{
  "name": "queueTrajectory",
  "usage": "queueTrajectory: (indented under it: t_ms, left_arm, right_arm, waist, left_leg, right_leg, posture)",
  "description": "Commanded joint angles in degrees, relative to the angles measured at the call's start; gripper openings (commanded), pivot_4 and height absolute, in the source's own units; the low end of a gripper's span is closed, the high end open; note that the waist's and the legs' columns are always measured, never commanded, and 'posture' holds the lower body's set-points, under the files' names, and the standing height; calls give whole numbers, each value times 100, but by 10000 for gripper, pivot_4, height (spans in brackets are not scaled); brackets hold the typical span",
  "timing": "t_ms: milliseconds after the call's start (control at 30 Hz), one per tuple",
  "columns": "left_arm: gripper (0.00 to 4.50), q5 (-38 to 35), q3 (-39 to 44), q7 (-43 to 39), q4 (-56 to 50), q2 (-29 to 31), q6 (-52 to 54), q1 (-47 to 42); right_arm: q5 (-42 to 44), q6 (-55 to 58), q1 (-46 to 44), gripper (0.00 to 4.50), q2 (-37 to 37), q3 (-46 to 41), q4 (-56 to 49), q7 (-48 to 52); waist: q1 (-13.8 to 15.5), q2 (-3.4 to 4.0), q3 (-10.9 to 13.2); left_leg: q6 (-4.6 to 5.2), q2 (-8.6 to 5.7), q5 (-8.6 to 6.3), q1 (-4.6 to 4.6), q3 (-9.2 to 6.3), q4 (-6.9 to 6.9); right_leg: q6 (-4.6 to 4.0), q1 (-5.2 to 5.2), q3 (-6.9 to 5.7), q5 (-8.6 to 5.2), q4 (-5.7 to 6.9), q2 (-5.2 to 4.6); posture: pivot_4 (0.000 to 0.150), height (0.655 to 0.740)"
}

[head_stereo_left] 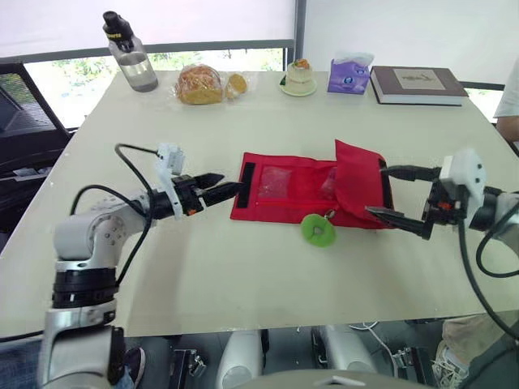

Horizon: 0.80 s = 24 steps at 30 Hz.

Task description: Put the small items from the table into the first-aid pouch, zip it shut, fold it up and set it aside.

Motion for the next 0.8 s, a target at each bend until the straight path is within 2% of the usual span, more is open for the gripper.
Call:
queueTrajectory:
  t_ms: [33, 233, 400, 600, 700, 733, 800]
  left_arm:
    - [45000, -274, 202, 412, -68, -201, 581, -46]
    - [45000, -147, 319, 1042, 287, -643, 889, -188]
    - [45000, 143, 344, 1746, 676, -1009, 1153, -283]
    - [45000, -235, 728, 2106, 744, -1572, 1907, -522]
    - [38100, -483, 1229, 2223, 952, -1870, 2219, -835]
    - [33749, -541, 1384, 2271, 1019, -1952, 2302, -925]
    - [28768, -720, 1715, 2339, 1158, -2134, 2496, -1113]
  right_arm:
    - [335, 200, -247, 44095, -1, -132, -186, -91]
    - [462, 414, -485, 44095, -41, -91, -247, -212]
    - [580, 625, -303, 44095, -99, -219, -382, -317]
    - [610, 594, -201, 44095, -80, -307, -435, -379]
    - [603, 557, -169, 45000, -79, -320, -431, -377]
    - [601, 547, -155, 45000, -79, -323, -432, -373]
    - [598, 532, -132, 45000, -79, -327, -428, -359]
  waist:
    - [1, -5, 2]
    - [36, -5, 1]
    - [115, 4, -10]
    - [151, 36, -45]
    - [169, 38, -45]
    - [171, 37, -45]
    - [179, 35, -44]
  left_leg:
    - [0, -1, 0, -1, -2, 0]
    - [-1, -3, 0, 0, -5, 0]
    - [-1, -5, 0, 7, -1, 4]
    - [0, -10, 1, 27, -1, 7]
    - [0, -15, 1, 25, -1, 7]
    - [0, -15, 1, 21, -1, 7]
    - [0, -17, 1, 9, -2, 9]
  right_leg:
    - [-2, 0, -1, 1, 0, 0]
    - [-18, 1, -4, 10, 1, -3]
    - [-18, 4, 0, 10, 6, -4]
    - [-18, 25, 1, 9, 8, -6]
    - [-7, 27, -2, 2, 7, -6]
    - [-9, 26, -2, 4, 6, -6]
    - [-17, 22, -8, 9, 1, -6]
  posture:
    - [1500, 7400]
    - [1500, 7400]
    - [1500, 7400]
    - [1500, 7400]
    - [1500, 7400]
    - [1500, 7400]
    - [1500, 7400]
